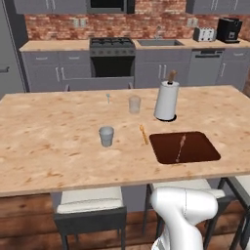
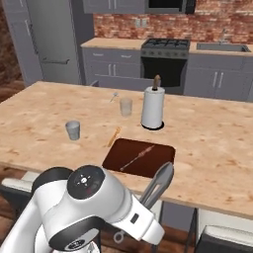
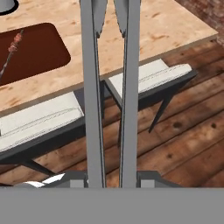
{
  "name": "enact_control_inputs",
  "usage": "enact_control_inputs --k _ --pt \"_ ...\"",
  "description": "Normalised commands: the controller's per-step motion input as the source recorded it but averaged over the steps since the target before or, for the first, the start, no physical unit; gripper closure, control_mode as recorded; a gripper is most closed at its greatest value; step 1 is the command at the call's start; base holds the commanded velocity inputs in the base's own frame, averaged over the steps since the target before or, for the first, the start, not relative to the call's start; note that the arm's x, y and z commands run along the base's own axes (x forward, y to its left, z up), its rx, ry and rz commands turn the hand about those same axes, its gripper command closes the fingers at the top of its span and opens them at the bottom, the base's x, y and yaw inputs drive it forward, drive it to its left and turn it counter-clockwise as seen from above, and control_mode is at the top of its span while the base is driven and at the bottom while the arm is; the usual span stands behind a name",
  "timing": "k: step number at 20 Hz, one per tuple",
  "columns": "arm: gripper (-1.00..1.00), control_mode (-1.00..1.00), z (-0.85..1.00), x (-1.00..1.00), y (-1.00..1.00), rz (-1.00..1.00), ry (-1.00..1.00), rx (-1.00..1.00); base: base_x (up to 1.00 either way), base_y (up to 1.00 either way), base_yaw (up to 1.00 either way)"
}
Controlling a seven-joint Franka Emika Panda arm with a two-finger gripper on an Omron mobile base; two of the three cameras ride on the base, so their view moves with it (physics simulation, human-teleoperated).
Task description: Take the tongs from the drawer on the right and place them on the dining counter next to the tray containing the kebab skewer.
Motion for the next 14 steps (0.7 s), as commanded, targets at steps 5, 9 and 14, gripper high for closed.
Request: enact_control_inputs --k 5,9,14 --pt "1.00 1.00 0.00 0.00 0.00 0.00 0.00 0.00 0.52 0.00 -0.32" --pt "1.00 -1.00 0.01 0.08 0.00 -0.03 0.00 0.00 0.35 0.00 -0.21" --pt "1.00 -1.00 0.13 0.29 0.00 0.00 0.07 0.00 0.00 0.00 0.00"
